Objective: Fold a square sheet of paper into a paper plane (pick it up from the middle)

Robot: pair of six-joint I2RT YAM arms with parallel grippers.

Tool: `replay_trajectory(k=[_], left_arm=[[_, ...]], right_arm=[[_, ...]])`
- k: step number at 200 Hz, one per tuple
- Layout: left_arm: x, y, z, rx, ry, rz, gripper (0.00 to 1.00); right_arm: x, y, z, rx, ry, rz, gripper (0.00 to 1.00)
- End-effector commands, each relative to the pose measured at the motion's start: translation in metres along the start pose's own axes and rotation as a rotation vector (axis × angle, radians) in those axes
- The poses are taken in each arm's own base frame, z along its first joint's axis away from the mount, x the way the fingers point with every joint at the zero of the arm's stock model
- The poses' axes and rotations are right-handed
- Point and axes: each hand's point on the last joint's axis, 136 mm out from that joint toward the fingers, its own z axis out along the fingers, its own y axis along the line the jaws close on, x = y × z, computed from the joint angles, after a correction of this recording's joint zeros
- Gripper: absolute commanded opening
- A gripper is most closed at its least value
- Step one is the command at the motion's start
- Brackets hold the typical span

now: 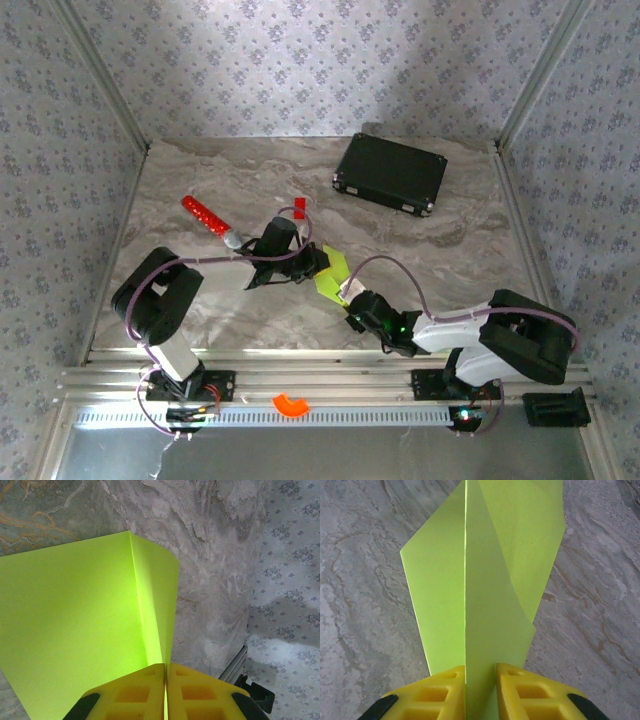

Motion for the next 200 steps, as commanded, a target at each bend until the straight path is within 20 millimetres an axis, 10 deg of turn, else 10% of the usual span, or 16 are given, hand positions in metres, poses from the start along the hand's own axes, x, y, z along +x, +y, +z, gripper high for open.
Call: replay_trajectory(k=[1,71,139,200], left_arm=[[-0.003,-0.011,0.003,0.020,0.001,0.022,0.10],[-0.003,-0.009,0.002,0.011,-0.008,0.016,0.11],[-0.020,0.016,-0.036,-0.115,-0.176,-0.023,0.45],[-0.022,0.026,-0.058,-0.157,-0.233,-0.034,0.47]], right_arm=[[-0.005,0.000,-0.002,-0.006,-0.024,0.024,0.18],[-0.006,0.002,0.000,-0.025,-0.023,0.058,0.10],[-0.011,0.009,0.009,-0.178,-0.009,0.236,0.04],[-0.005,0.017,0.028,-0.253,0.065,0.331,0.06]])
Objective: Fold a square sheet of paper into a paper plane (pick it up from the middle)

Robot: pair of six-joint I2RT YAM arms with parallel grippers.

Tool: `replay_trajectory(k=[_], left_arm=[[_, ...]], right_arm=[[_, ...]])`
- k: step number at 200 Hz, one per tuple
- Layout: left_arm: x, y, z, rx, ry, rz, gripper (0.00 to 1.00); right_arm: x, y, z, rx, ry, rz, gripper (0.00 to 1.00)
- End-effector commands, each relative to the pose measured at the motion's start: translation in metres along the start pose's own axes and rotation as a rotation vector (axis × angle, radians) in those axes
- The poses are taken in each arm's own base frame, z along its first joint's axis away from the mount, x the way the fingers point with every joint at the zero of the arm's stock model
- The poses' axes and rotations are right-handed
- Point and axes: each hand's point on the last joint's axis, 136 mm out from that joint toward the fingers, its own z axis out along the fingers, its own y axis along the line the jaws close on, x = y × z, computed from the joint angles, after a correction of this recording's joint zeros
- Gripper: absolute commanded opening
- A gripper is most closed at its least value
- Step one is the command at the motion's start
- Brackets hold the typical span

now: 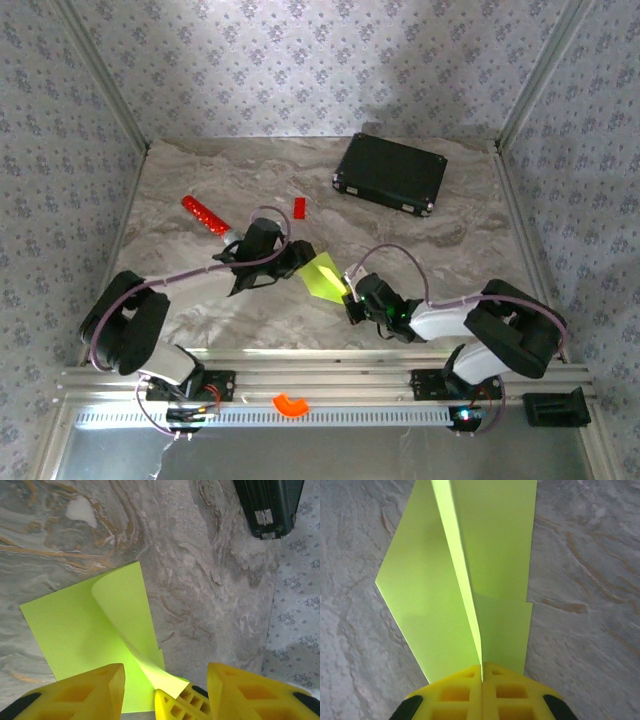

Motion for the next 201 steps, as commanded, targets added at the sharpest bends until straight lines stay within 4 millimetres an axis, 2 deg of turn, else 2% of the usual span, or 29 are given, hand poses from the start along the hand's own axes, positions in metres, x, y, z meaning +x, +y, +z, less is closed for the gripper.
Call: replay_trajectory(k=[1,33,57,76,134,167,201], left_arm=[[0.000,0.012,-0.005,-0.043,-0.014,-0.002,0.47],[0.004,0.012,-0.004,-0.034,0.003,-0.003,0.42],[0.007,0.011,-0.003,-0.013,0.014,-0.002,0.27],[0.011,0.005,0.000,0.029,0.039,0.008,0.19],[0.026,-0.019,0.034,0.125,0.155,0.038,0.16],[0.025,-0.020,0.047,0.132,0.157,0.029,0.15],[0.027,-0.005,0.052,0.090,0.153,0.008,0.13]], right_arm=[[0.008,0.011,0.008,-0.067,0.048,0.057,0.06],[0.016,0.013,0.015,-0.095,0.090,0.116,0.07],[0.014,0.011,0.017,-0.106,0.108,0.191,0.08],[0.013,0.010,0.017,-0.119,0.116,0.233,0.08],[0.009,0.016,0.014,-0.193,0.163,0.346,0.10],[0.005,0.016,0.009,-0.215,0.166,0.411,0.11],[0.002,0.019,0.006,-0.236,0.159,0.415,0.11]])
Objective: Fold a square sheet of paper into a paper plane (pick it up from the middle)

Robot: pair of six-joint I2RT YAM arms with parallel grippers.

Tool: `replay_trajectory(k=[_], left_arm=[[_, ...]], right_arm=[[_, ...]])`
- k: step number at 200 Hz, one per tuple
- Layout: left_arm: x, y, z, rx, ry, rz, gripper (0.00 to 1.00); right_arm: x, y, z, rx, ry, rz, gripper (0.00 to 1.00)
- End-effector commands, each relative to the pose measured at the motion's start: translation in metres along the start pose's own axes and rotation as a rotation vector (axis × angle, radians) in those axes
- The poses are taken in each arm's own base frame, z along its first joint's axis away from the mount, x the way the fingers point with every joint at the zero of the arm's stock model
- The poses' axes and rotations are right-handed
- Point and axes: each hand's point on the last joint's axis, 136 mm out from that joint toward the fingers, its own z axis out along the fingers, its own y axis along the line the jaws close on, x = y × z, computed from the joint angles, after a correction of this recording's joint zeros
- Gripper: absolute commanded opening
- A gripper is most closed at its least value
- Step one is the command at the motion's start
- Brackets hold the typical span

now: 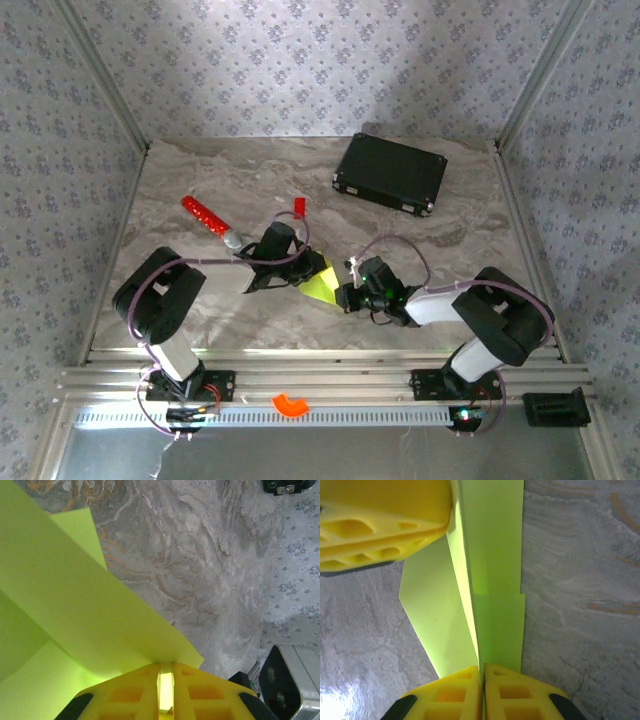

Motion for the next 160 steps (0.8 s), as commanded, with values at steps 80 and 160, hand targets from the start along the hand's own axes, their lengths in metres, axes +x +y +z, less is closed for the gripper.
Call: replay_trajectory(k=[80,160], left_arm=[[0.001,0.020,-0.002,-0.064,-0.035,-0.025,0.10],[-0.002,0.017,-0.002,-0.063,-0.042,-0.016,0.10]], right_arm=[[0.002,0.006,-0.004,-0.053,0.048,0.039,0.16],[0.003,0.012,-0.005,-0.096,0.024,0.023,0.12]])
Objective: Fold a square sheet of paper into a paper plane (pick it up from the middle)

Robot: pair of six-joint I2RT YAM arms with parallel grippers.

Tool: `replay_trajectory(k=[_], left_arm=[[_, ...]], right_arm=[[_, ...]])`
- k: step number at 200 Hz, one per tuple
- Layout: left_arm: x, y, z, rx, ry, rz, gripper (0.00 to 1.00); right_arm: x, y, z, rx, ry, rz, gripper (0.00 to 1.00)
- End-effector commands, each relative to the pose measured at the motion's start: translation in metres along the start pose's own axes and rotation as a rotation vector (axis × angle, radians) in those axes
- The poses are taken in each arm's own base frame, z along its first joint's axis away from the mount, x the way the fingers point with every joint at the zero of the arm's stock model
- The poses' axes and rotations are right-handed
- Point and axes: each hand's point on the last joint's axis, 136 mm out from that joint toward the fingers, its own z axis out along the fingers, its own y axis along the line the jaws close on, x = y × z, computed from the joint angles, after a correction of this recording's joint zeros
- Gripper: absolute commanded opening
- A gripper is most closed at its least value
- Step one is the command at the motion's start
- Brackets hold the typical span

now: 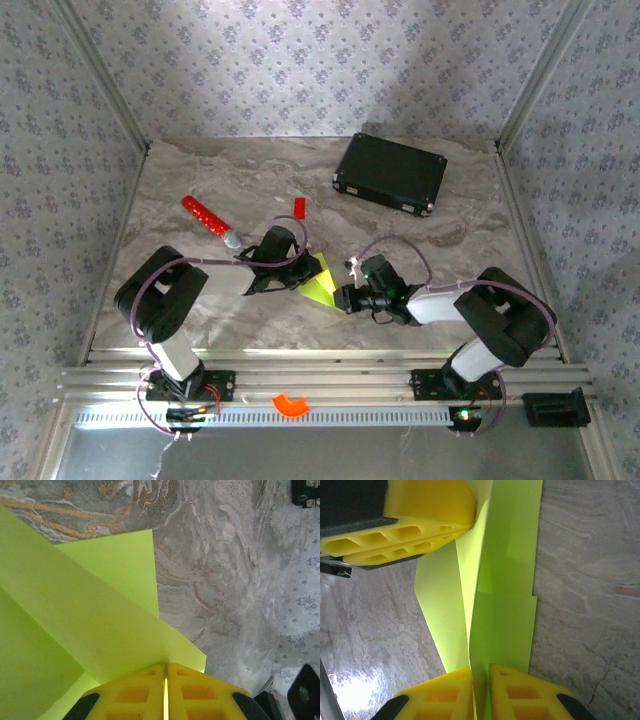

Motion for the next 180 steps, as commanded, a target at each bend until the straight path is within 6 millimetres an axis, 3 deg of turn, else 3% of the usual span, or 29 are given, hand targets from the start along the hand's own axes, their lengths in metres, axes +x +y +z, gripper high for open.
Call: replay_trajectory(k=[1,46,105,138,180], left_arm=[[-0.001,-0.004,-0.003,0.003,-0.010,0.016,0.10],[-0.003,-0.018,-0.015,0.042,-0.037,0.046,0.14],[0.005,-0.009,-0.034,0.039,-0.068,0.036,0.15],[0.012,-0.016,-0.028,0.081,-0.034,0.045,0.14],[0.006,-0.026,-0.011,0.111,-0.024,0.034,0.13]], right_arm=[[0.000,0.004,-0.002,-0.025,-0.014,-0.011,0.12],[0.006,-0.001,-0.001,-0.023,-0.018,0.038,0.03],[0.011,-0.005,0.004,-0.028,-0.006,0.123,0.02],[0.013,-0.008,0.005,-0.024,-0.001,0.138,0.03],[0.014,-0.009,0.006,-0.026,0.002,0.148,0.04]])
